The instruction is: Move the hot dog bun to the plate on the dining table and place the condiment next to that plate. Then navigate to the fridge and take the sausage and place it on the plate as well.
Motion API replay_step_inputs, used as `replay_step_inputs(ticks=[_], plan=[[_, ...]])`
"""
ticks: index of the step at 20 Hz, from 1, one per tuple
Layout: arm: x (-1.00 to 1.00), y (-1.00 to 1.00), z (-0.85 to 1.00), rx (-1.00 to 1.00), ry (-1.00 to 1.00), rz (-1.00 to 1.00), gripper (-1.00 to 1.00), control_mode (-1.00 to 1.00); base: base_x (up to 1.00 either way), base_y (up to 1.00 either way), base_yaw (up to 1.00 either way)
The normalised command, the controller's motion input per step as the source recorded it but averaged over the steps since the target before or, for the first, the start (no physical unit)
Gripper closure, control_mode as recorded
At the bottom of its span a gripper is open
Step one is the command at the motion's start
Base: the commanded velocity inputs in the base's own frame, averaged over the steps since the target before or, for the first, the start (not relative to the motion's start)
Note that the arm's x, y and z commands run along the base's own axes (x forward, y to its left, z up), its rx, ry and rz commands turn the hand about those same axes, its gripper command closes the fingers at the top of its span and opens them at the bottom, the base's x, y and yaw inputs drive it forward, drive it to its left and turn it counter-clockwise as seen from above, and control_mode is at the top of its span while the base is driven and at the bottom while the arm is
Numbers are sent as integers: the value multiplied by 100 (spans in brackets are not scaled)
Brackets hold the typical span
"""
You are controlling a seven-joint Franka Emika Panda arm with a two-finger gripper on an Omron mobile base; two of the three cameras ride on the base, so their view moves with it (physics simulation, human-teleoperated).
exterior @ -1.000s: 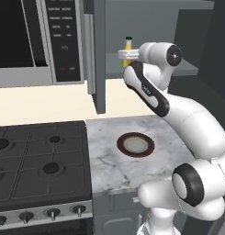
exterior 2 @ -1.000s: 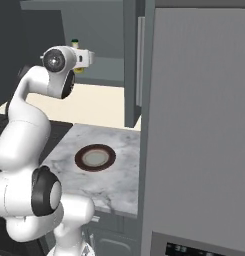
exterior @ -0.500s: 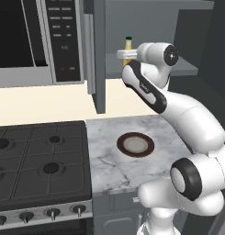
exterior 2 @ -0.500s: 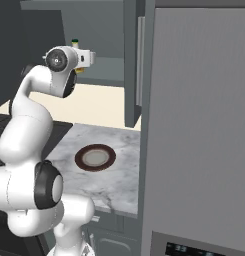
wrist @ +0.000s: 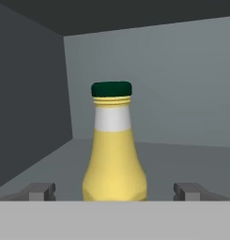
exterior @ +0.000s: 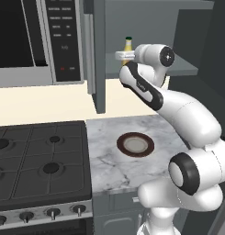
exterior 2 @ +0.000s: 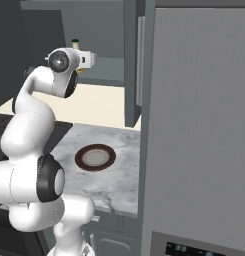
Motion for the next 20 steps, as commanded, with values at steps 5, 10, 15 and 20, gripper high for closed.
replay_step_inputs(ticks=[5,10,15,20], plan=[[15,2,-10,0,0,0,-100,-100,0,0,0],[17,2,-11,0,0,0,-100,-100,0,0,0],[13,2,-8,0,0,0,100,-100,0,0,0],[5,0,0,0,3,0,100,-100,0,0,0]])
